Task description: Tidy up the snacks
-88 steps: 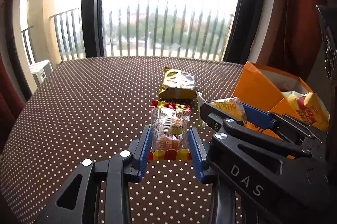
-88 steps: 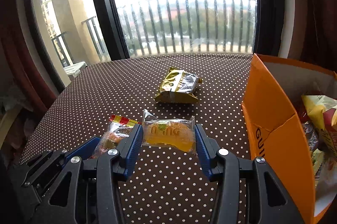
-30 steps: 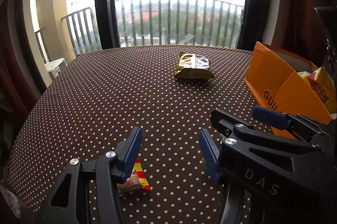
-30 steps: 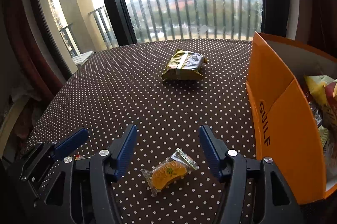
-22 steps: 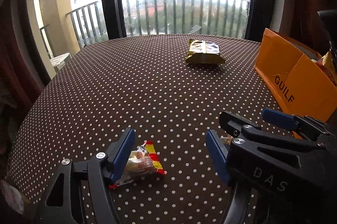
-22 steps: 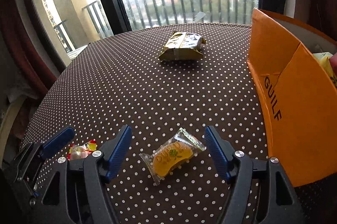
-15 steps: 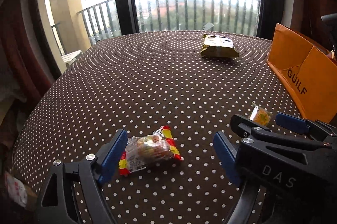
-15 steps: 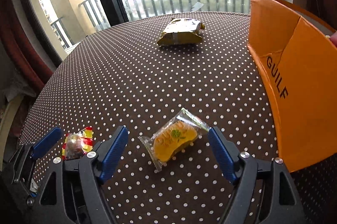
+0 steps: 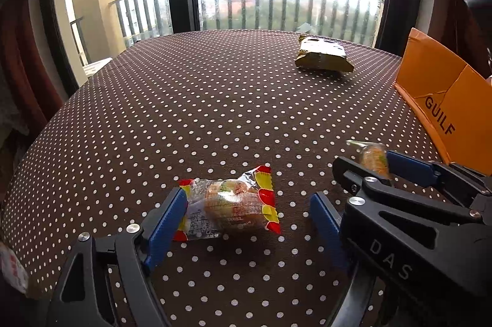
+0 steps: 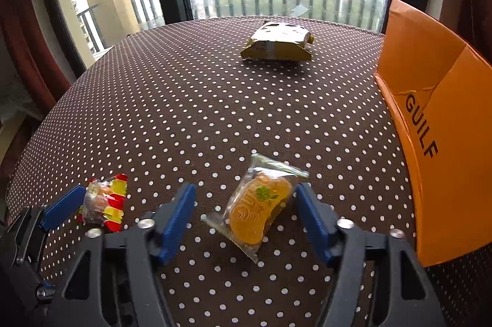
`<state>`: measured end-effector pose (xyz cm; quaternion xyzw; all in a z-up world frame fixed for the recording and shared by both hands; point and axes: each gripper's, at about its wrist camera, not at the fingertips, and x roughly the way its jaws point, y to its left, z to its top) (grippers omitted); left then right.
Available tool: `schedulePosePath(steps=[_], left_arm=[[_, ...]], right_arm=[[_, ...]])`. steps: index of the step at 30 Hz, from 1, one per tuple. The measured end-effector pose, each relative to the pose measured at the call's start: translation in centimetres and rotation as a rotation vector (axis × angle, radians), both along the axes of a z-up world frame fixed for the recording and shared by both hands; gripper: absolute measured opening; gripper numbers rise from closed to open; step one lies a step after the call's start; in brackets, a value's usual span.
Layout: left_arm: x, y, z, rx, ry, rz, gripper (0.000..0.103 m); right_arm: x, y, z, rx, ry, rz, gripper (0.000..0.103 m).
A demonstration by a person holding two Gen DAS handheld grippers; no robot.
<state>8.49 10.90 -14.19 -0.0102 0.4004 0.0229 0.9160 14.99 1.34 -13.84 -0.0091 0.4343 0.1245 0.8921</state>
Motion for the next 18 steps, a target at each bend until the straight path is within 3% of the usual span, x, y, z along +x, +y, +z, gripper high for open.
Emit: schedulePosePath(steps=[3,9,18], left_arm=[[-0.2,-0.5,0.1,-0.002,-0.012,-0.017,0.069],[-0.5,-0.9,0.1,-0.017,-0.025,-0.052,0.055],[-1.6,-1.0,0.5,-0.045,-0.034,-0.059,0.048]], right_arm=[[0.1,0.4,0.1,0.007,-0.003,0.027,0.039],[-0.1,0.6,0.1,0.018,-0.013,0.035,0.034],[-0.9,0.2,0.3,0.044,-0.016,0.04,0.031]])
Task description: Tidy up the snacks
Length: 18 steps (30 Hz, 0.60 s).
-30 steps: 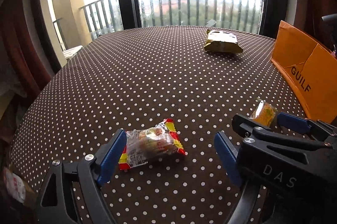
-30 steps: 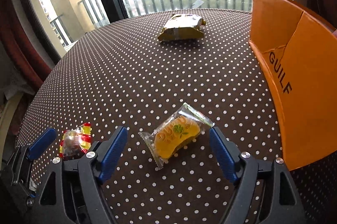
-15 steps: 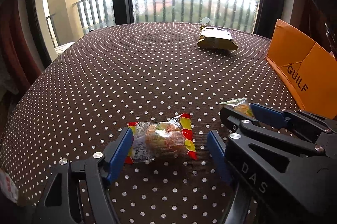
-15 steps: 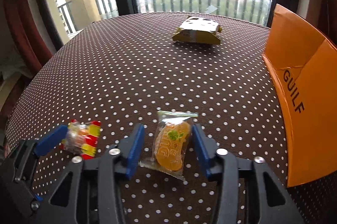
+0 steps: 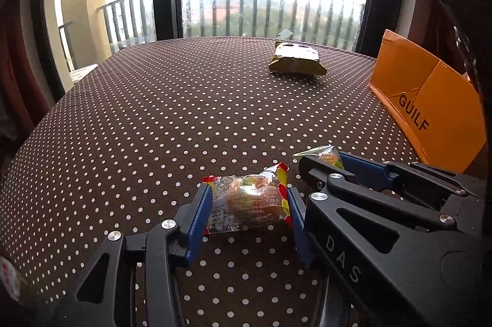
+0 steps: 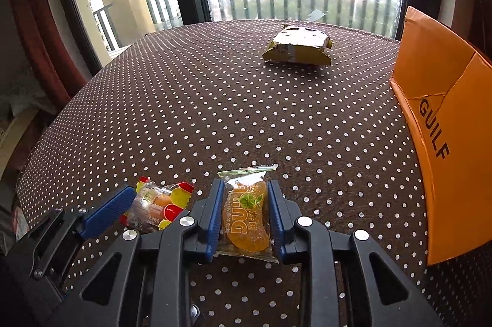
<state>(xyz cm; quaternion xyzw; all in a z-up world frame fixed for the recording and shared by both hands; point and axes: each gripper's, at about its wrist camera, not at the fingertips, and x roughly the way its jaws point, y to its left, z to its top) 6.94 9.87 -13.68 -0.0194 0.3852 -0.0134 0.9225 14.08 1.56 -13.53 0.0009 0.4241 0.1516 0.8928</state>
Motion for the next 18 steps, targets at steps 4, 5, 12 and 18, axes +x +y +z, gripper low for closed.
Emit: schedulePosePath(steps=[4,5,12,18], left_arm=[[-0.1,-0.3,0.4,-0.017,-0.005,-0.008,0.046],[-0.2,-0.3,0.4,-0.019,-0.007,-0.01,0.045],[0.1,-0.9,1.6,-0.032,-0.022,-0.022,0.044],[0.8,-1.5,3.6,-0.033,-0.054,-0.027,0.043]], right_arm=[[-0.2,-0.3,0.4,0.006,-0.011,0.0,0.031],[-0.2,-0.4,0.5,0.009,-0.012,-0.001,0.031],[-0.4,-1.0,1.6,0.019,-0.029,-0.008,0.03],[-0.1,-1.4,3.6,0.021,-0.063,-0.014,0.03]])
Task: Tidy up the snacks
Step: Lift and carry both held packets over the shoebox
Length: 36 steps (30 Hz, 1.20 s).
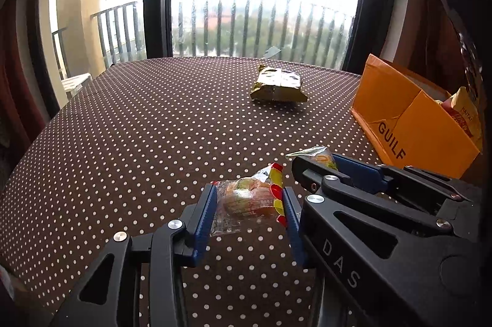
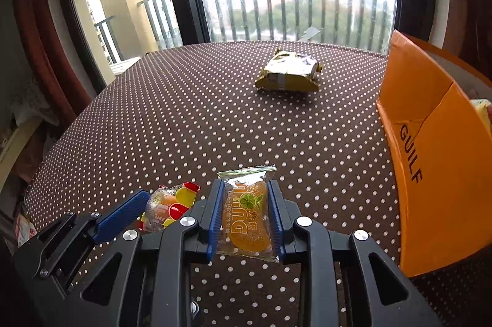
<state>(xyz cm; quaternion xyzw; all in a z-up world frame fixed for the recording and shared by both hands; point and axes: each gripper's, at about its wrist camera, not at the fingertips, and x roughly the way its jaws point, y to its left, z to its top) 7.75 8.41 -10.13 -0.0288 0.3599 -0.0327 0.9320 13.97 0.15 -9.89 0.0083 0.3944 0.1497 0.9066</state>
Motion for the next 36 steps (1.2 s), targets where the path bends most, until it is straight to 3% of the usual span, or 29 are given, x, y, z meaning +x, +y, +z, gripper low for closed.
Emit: schedulePosePath(steps=[24,36], left_arm=[[3.4,-6.0,10.6,0.006,-0.168,-0.056,0.04],[3.9,-10.1,14.0,0.024,-0.222,-0.108,0.034]], right_arm=[[1.0,-5.5,11.0,0.017,-0.215,-0.024,0.03],[1.3,-10.0,13.9,0.052,-0.27,-0.055,0.03]])
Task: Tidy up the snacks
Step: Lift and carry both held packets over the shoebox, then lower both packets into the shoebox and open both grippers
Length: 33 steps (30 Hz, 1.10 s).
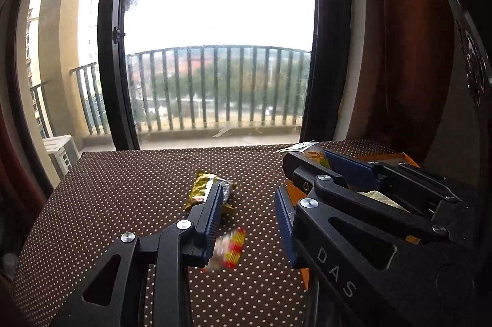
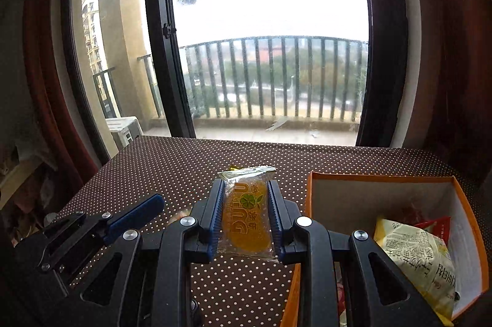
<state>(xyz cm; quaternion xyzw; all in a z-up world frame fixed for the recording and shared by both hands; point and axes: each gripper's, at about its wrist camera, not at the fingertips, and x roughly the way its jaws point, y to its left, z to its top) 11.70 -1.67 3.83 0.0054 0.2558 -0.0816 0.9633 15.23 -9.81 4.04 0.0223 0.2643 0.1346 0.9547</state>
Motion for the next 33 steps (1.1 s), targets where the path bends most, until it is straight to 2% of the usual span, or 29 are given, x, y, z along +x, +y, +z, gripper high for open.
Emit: schedulePosePath(steps=[11,19,25,29,31,32,33], left_arm=[[2.1,-6.0,0.4,0.025,-0.004,-0.099,0.034],[5.4,-9.1,-1.0,0.044,0.051,-0.171,0.033],[6.5,-11.7,-2.2,0.073,0.111,-0.209,0.034],[7.0,-12.7,-2.9,0.093,0.161,-0.212,0.04],[7.0,-13.0,-3.3,0.11,0.185,-0.197,0.047],[7.1,-13.0,-3.4,0.118,0.194,-0.188,0.055],[7.1,-13.0,-3.4,0.116,0.197,-0.19,0.061]], right_arm=[[0.5,-6.5,0.1,0.026,-0.01,-0.101,0.03],[2.0,-10.7,-1.4,0.045,0.039,-0.169,0.03],[3.2,-13.1,-2.8,0.07,0.099,-0.213,0.031],[4.0,-13.8,-3.8,0.074,0.154,-0.237,0.032],[4.3,-14.0,-4.3,0.062,0.184,-0.259,0.035],[4.2,-14.1,-4.5,0.056,0.194,-0.268,0.037],[4.2,-14.1,-4.6,0.053,0.199,-0.272,0.046]])
